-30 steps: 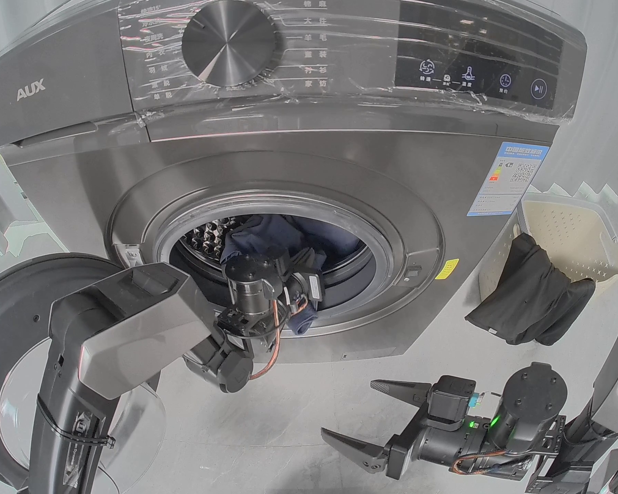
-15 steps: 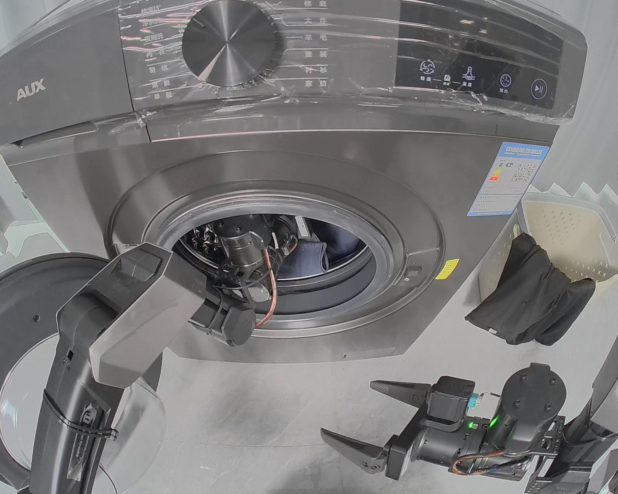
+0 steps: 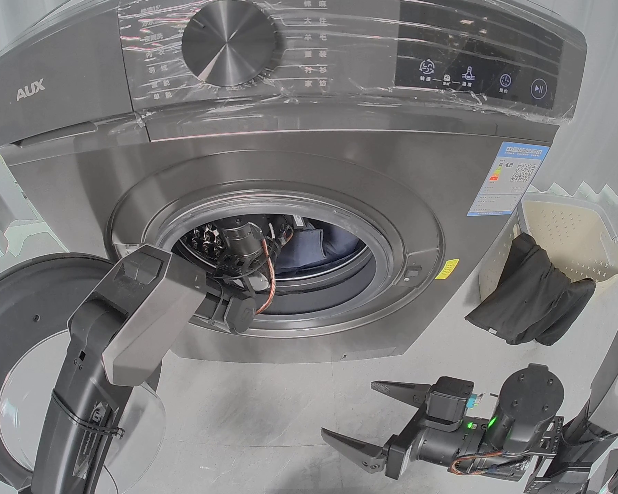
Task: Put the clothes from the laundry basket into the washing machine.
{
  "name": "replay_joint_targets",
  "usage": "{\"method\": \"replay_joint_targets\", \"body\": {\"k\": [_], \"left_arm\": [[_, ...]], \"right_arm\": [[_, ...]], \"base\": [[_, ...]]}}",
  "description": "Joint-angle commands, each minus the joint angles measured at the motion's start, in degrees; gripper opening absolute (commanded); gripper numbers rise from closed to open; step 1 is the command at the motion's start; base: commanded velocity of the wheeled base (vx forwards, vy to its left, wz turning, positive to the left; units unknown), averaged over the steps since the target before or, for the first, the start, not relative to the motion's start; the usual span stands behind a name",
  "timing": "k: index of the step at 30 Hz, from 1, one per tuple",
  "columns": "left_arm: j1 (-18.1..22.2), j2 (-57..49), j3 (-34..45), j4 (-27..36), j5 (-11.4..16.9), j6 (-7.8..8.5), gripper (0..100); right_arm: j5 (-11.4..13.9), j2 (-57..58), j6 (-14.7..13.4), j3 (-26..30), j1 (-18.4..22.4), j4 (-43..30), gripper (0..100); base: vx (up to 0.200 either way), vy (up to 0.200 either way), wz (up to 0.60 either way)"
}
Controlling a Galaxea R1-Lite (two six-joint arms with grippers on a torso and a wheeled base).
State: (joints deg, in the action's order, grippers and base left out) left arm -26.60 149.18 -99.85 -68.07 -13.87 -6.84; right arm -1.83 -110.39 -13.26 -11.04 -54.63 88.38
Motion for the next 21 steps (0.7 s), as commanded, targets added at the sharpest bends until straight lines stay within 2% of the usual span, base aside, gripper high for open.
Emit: {"method": "replay_joint_targets", "body": {"k": [1,11,12,17,19,21], "left_arm": [[0.32,1.82,-3.15,0.75,-0.01,-0.1,0],[0.58,2.17,-4.03,2.15,-0.01,-0.19,0],[0.58,2.17,-4.03,2.15,-0.01,-0.19,100],[-0.03,1.91,-2.19,1.89,-0.1,-1.16,100],[-0.65,0.15,1.94,2.33,-0.1,-2.39,100],[-1.26,-2.05,5.9,2.86,-0.01,-2.39,100]], "right_arm": [[-0.02,-0.09,0.08,0.06,0.05,0.04,100],[-0.02,-0.27,0.08,0.06,0.22,0.04,100],[-0.02,-0.27,0.08,0.06,0.22,0.04,100],[-0.02,-0.44,-0.01,0.06,0.31,0.04,100],[-0.02,-0.44,0.08,0.06,0.31,0.04,100],[-0.02,-0.44,0.08,0.06,0.31,0.04,100]], "base": [[0.0,0.0,0.0],[0.0,0.0,0.0],[0.0,0.0,0.0],[0.0,0.0,0.0],[0.0,0.0,0.0],[0.0,0.0,0.0]]}}
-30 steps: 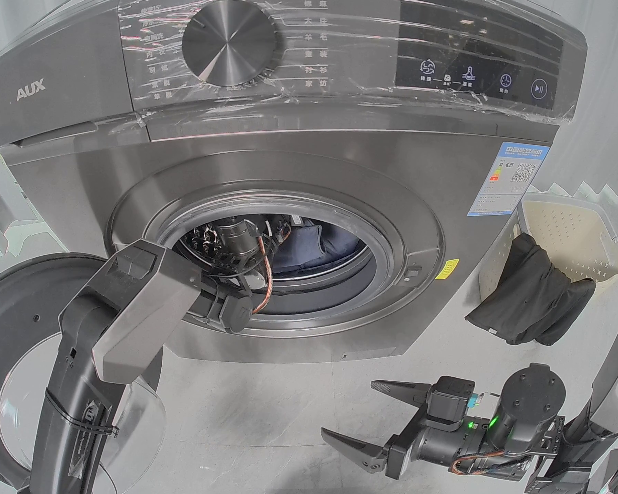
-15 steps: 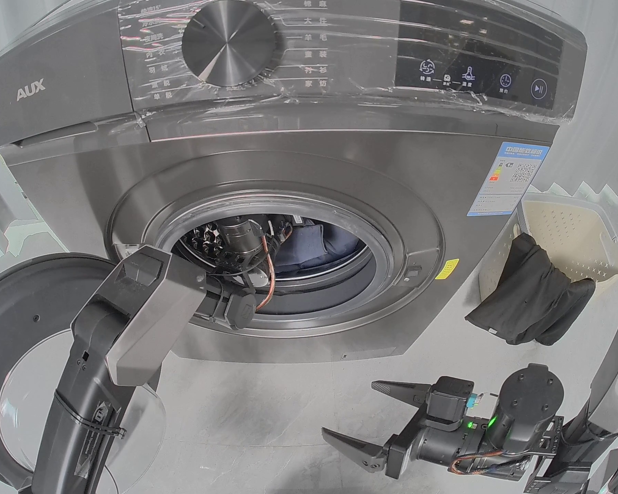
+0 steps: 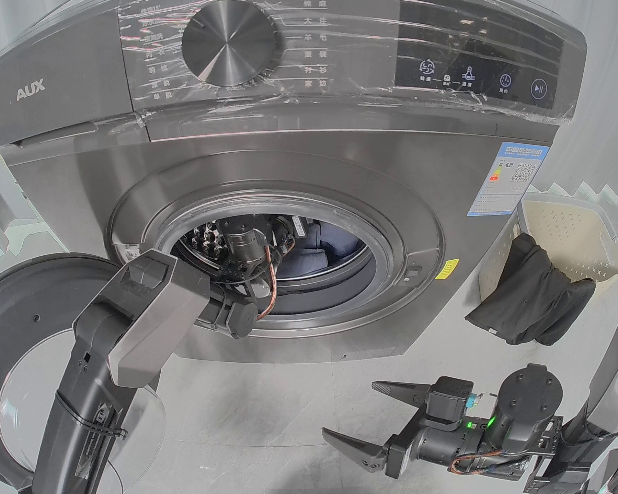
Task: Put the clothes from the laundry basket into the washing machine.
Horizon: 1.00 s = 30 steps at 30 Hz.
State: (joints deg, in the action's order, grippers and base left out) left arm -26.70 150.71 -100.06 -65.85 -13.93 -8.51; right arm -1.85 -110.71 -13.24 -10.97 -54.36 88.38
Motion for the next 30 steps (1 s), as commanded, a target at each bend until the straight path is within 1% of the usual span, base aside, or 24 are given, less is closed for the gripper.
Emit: {"method": "replay_joint_targets", "body": {"k": [1,3,4,5,7,11,17,18,19,20,21,27,30], "left_arm": [[-1.95,-5.87,10.68,1.34,0.93,-0.98,100],[-2.75,-7.45,14.98,1.61,1.72,-0.9,100],[-2.75,-7.45,14.98,1.61,1.72,-0.9,100],[-3.36,-8.59,18.23,1.52,3.3,-0.98,100],[-3.89,-9.38,20.78,1.61,4.53,-0.98,100],[-4.06,-9.56,23.42,2.57,5.06,-0.46,100],[-3.45,-7.71,23.07,3.19,5.23,-0.1,100],[-3.19,-7.27,22.54,3.45,5.23,0.51,0],[-3.19,-7.19,22.45,3.45,5.23,0.69,0],[-2.57,-6.48,21.49,3.98,5.32,1.83,0],[-2.48,-6.22,21.05,4.33,5.32,2.09,0],[-2.22,-5.96,19.82,5.91,5.41,2.18,0],[-2.04,-4.9,17.44,6.26,5.32,2.01,0]], "right_arm": [[0.01,-0.12,0.06,-0.01,0.13,0.04,100],[0.01,-0.12,0.06,-0.01,0.13,0.04,100],[0.01,-0.12,0.06,-0.01,0.13,0.04,100],[0.01,-0.12,0.06,-0.01,0.04,0.04,100],[0.01,-0.12,0.06,-0.01,0.04,0.04,100],[0.01,-0.12,-0.03,0.07,0.04,0.04,100],[0.01,-0.12,-0.03,0.07,-0.13,0.04,100],[-0.08,-0.12,-0.03,0.16,-0.31,0.04,100],[-0.08,-0.12,-0.03,0.16,-0.4,0.04,100],[-0.08,-0.12,-0.03,0.07,-0.66,0.04,100],[-0.17,-0.12,-0.03,0.07,-0.75,0.04,100],[-0.08,-0.03,-0.03,-0.01,-0.66,0.04,100],[-0.17,-0.12,-0.03,-0.1,-0.75,0.04,100]], "base": [[0.0,0.0,0.0],[0.0,0.0,0.0],[0.0,0.0,0.0],[0.0,0.0,0.0],[0.0,0.0,0.0],[0.0,0.0,0.0],[0.0,0.0,0.0],[0.0,0.0,0.0],[0.0,0.0,0.0],[0.0,0.0,0.0],[0.0,0.0,0.0],[0.0,0.0,0.0],[0.0,0.0,0.0]]}}
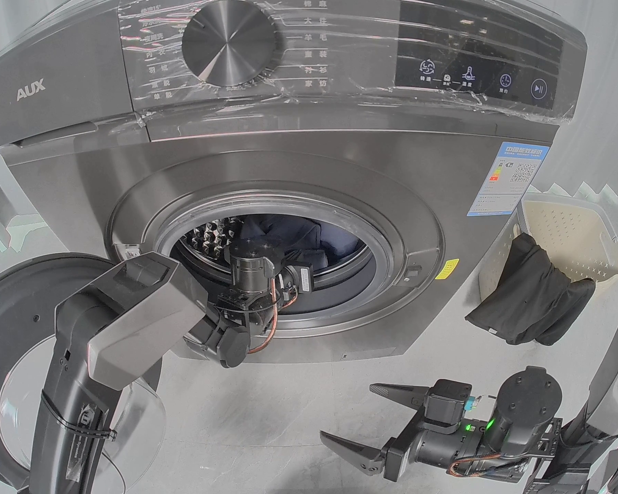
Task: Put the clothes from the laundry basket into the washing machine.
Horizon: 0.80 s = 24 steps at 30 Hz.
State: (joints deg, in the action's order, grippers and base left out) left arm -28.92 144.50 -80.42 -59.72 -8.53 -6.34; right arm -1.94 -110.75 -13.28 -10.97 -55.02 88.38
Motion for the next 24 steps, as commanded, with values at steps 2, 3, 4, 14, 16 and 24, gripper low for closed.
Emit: {"method": "replay_joint_targets", "body": {"k": [2,3,4,14,16,24], "left_arm": [[0.53,2.37,-5.27,-0.04,-0.96,-0.34,0],[0.88,3.25,-7.21,-0.13,-1.31,-0.43,0],[1.32,4.04,-9.31,-0.22,-2.1,-0.52,0],[2.72,6.94,-16.43,-0.66,-5.27,-0.52,0],[2.55,6.94,-16.08,-1.01,-5.27,-0.52,0],[2.2,4.66,-13.71,-2.24,-5.27,-1.13,100]], "right_arm": [[0.0,-0.08,0.0,-0.1,-0.09,0.04,100],[-0.08,-0.08,0.0,-0.1,-0.09,0.04,100],[0.0,0.01,0.0,-0.1,-0.09,0.04,100],[0.0,-0.17,0.0,-0.19,-0.09,0.04,100],[0.0,-0.17,0.0,-0.19,-0.09,0.04,100],[0.0,-0.08,-0.08,-0.19,-0.09,0.04,100]], "base": [[0.0,0.0,0.0],[0.0,0.0,0.0],[0.0,0.0,0.0],[0.0,0.0,0.0],[0.0,0.0,0.0],[0.0,0.0,0.0]]}}
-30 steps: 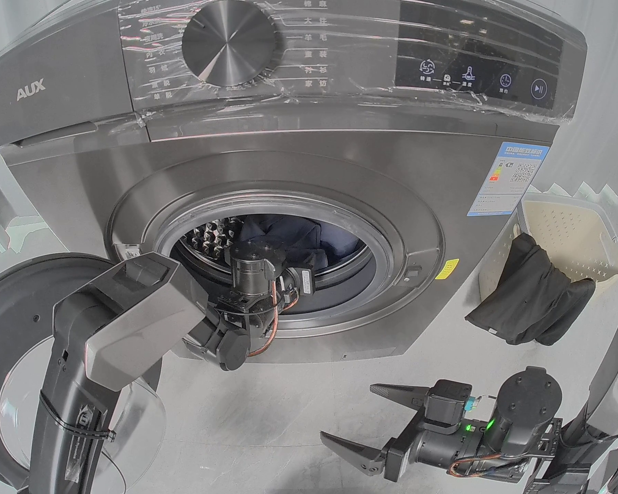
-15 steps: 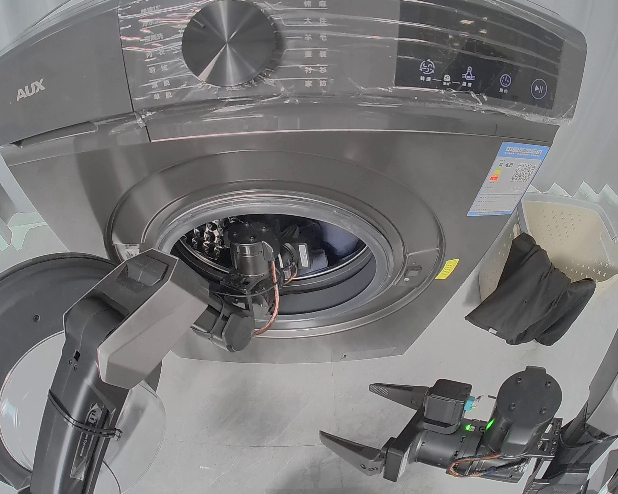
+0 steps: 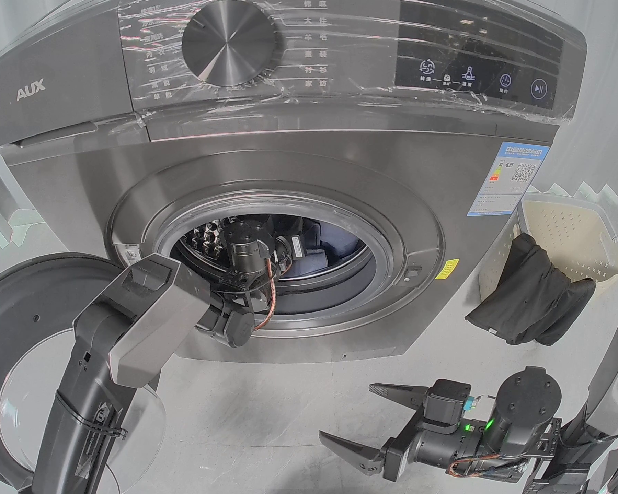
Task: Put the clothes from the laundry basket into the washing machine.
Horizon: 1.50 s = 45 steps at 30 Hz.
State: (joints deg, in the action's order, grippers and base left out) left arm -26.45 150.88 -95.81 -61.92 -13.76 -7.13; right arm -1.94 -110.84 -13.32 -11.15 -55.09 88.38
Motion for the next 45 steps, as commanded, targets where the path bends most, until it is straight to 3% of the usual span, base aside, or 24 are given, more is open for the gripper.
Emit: {"method": "replay_joint_targets", "body": {"k": [1,5,9,12,22,25,27,31,33,37,41,43,45], "left_arm": [[-0.44,-3.58,3.26,0.13,-0.04,-0.43,100],[-2.29,-11.31,12.92,0.57,0.05,-0.69,100],[-5.54,-17.82,25.58,-0.31,0.93,-2.54,100],[-7.74,-21.51,34.02,-1.19,1.11,-2.8,100],[-12.13,-26.34,54.41,-15.96,1.11,-2.89,100],[-12.83,-29.51,58.45,-17.01,1.11,-2.98,100],[-14.15,-34.34,64.43,-17.1,1.11,-3.85,100],[-17.84,-40.93,72.87,-17.8,1.11,-7.81,100],[-19.78,-44.36,77.61,-18.5,1.11,-8.86,100],[-22.41,-49.9,83.85,-22.63,1.02,-9.13,100],[-23.64,-55.08,90.27,-25.89,0.4,-9.04,100],[-23.29,-58.33,92.99,-26.59,0.23,-9.04,100],[-22.94,-62.29,95.28,-26.33,0.05,-8.78,100]], "right_arm": [[0.0,0.01,0.05,-0.01,-0.02,0.04,100],[0.0,0.09,0.05,0.08,0.07,0.04,100],[0.0,0.27,0.05,0.34,0.25,0.04,100],[0.0,0.36,0.05,1.05,0.25,0.04,100],[0.0,3.61,-0.47,2.01,1.12,-0.05,100],[0.0,4.14,-0.39,2.28,1.48,-0.05,100],[0.0,4.93,-0.39,3.33,2.35,-0.05,100],[0.0,6.86,-0.47,5.09,2.88,-0.05,100],[0.09,8.0,-0.47,6.58,2.97,-0.14,100],[-0.08,11.87,-0.47,11.07,3.23,-0.23,100],[-4.13,19.17,-2.32,11.15,4.2,-1.28,100],[-5.44,23.39,-3.64,11.15,3.94,-2.95,100],[-5.44,25.14,-3.02,11.15,5.08,-4.27,100]], "base": [[0.0,0.0,0.0],[0.0,0.0,0.0],[0.0,0.0,0.0],[0.0,0.0,0.0],[0.0,0.0,0.0],[0.0,0.0,0.0],[0.0,0.0,0.0],[0.0,0.0,0.0],[0.0,0.0,0.0],[0.0,0.0,0.0],[0.0,0.0,0.0],[0.0,0.0,0.0],[0.0,0.0,0.0]]}}
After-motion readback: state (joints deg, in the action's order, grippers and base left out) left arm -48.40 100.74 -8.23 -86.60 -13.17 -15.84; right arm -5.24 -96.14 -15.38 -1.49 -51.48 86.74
